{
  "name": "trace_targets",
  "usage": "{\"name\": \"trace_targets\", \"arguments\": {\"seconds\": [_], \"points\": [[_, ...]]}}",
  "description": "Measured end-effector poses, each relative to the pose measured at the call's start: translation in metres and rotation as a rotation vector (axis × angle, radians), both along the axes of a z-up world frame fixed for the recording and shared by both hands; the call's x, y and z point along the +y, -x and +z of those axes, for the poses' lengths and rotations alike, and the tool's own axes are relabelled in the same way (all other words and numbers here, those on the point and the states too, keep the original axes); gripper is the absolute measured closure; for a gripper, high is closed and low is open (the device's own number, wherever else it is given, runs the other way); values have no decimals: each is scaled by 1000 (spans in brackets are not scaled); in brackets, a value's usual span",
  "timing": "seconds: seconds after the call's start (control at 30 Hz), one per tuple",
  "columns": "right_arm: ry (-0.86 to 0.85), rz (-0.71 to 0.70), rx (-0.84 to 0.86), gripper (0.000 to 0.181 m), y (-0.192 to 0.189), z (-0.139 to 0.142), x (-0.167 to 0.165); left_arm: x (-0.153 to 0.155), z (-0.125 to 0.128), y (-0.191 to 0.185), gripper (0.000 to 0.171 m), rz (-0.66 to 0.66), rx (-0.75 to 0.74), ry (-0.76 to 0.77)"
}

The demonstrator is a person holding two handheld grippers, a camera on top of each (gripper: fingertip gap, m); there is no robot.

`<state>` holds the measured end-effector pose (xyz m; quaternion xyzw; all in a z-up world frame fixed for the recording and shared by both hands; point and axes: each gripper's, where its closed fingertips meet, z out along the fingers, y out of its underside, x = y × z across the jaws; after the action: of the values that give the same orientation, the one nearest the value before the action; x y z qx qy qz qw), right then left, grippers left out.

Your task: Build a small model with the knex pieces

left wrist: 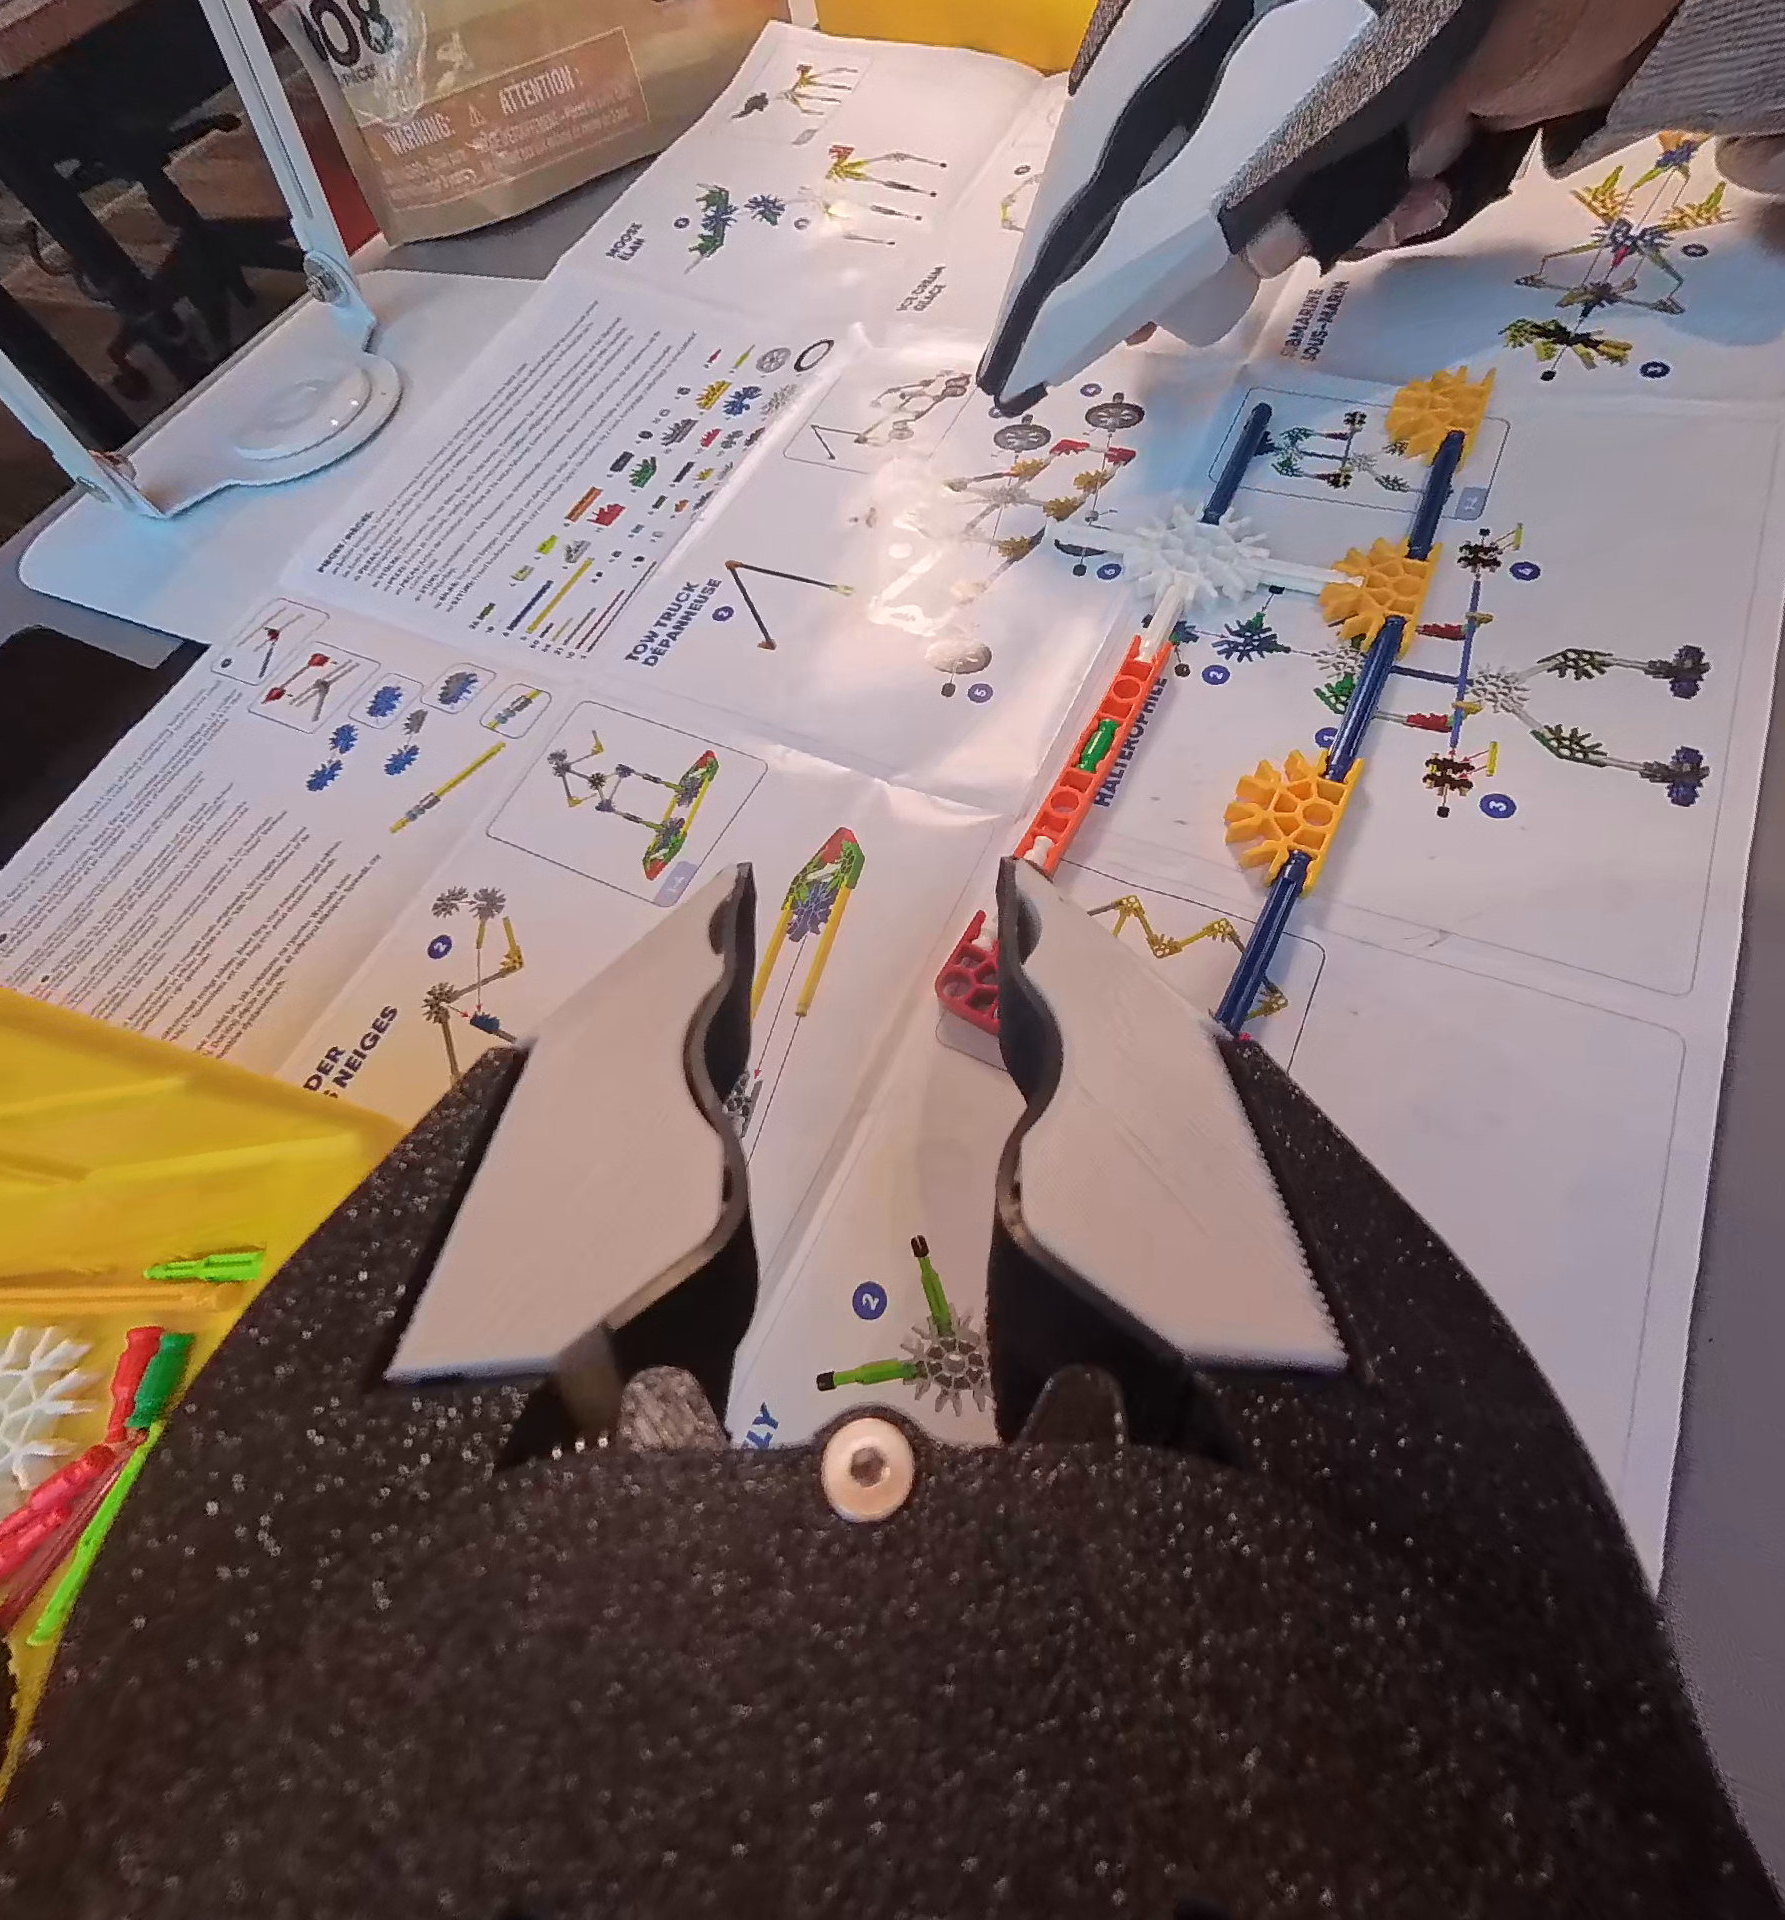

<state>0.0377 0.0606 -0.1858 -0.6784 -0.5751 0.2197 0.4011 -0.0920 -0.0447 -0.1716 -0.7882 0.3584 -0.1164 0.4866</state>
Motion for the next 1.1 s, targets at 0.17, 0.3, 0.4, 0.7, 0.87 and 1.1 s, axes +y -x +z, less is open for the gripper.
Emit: {"name": "trace_targets", "arguments": {"seconds": [0.17, 0.3, 0.4, 0.7, 0.87, 1.1], "points": [[-42, 15, -36, 177, 3, -3, -3, 0, 3, 1, 129, 2, 21, -22], [-63, 23, -47, 177, 5, -5, -5, 0, 2, 0, 129, 0, 30, -24], [-70, 29, -51, 177, 8, -7, -5, 0, 1, 2, 129, 4, 39, -25], [-114, 76, -88, 181, 18, -12, -8, 2, -2, 3, 132, 13, 60, -25], [-140, 90, -107, 181, 21, -13, -6, 2, -2, 4, 133, 14, 69, -31], [-148, 74, -104, 181, 23, -13, 1, 2, -1, 5, 133, 16, 76, -36]]}}
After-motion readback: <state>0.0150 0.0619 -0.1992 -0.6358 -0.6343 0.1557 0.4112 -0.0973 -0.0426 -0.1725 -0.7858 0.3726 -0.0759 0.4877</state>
